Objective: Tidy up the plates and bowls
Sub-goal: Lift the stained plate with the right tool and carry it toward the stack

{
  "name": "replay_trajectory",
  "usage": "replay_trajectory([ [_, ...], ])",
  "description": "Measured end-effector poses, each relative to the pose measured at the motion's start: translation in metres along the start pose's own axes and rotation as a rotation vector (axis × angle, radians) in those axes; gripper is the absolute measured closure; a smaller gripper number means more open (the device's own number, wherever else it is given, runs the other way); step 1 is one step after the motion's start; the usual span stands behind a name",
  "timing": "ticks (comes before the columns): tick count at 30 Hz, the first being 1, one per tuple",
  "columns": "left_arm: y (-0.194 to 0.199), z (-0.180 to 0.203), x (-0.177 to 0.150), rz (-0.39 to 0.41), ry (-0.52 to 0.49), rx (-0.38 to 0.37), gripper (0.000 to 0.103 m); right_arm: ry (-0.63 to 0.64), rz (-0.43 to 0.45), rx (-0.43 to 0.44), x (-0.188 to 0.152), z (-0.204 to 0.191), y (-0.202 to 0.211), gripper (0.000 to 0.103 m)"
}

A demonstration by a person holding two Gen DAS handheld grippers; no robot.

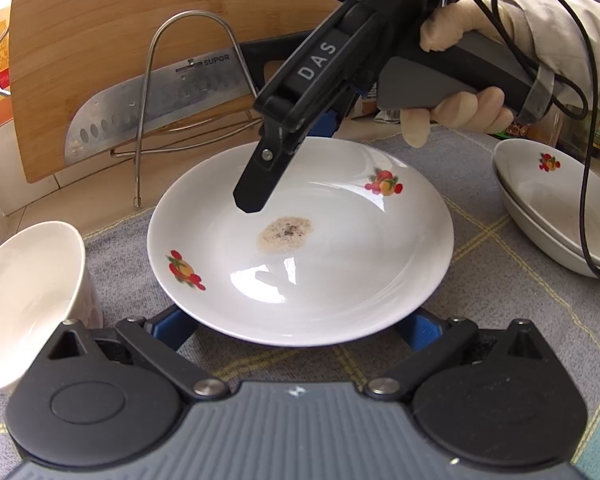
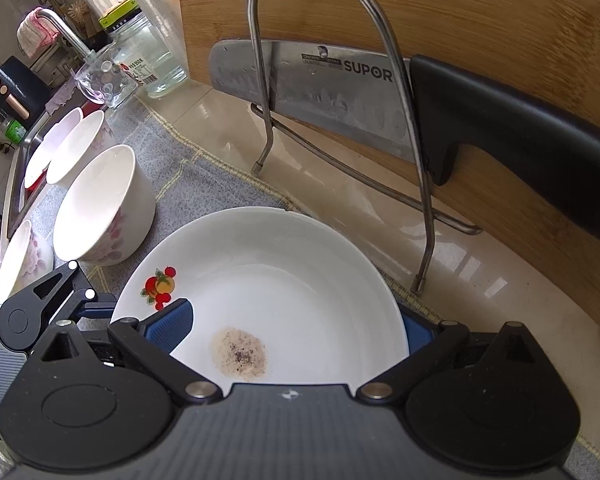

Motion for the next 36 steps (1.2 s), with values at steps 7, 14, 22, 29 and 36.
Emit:
replay_trajectory([
  [7, 0.001, -0.001, 0.0, -0.005, -0.005, 0.004, 0.001, -0.01, -0.003, 0.0, -0.002, -0.001, 0.002, 0.0],
  [14, 0.008, -0.001, 0.003, -0.008, -0.008, -0.012, 0.001, -0.014, 0.0, -0.01, -0.007, -0.008, 0.008, 0.0],
  [22, 0.021, 0.0, 0.008, -0.01, -0.024, -0.03, 0.001, -0.045, 0.008, -0.022, -0.018, -0.019, 0.022, 0.0],
  [29, 0.036, 0.006, 0.009, -0.01, -0.044, -0.05, 0.001, -0.073, 0.022, -0.036, -0.029, -0.032, 0.04, 0.0],
  [36, 0.051, 0.013, 0.011, -0.021, -0.054, -0.079, 0.001, -0.073, 0.038, -0.049, -0.041, -0.049, 0.059, 0.0],
])
Point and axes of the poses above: each gripper's, at about its wrist camera, not at the fingertips, and y roughly against the way its jaws point, z to its right, x to its top, the point moved 4 cm from there along -y, roughly the way its jaws point, and after that the axes turned 13 degrees about z, right-handed, at the moved point
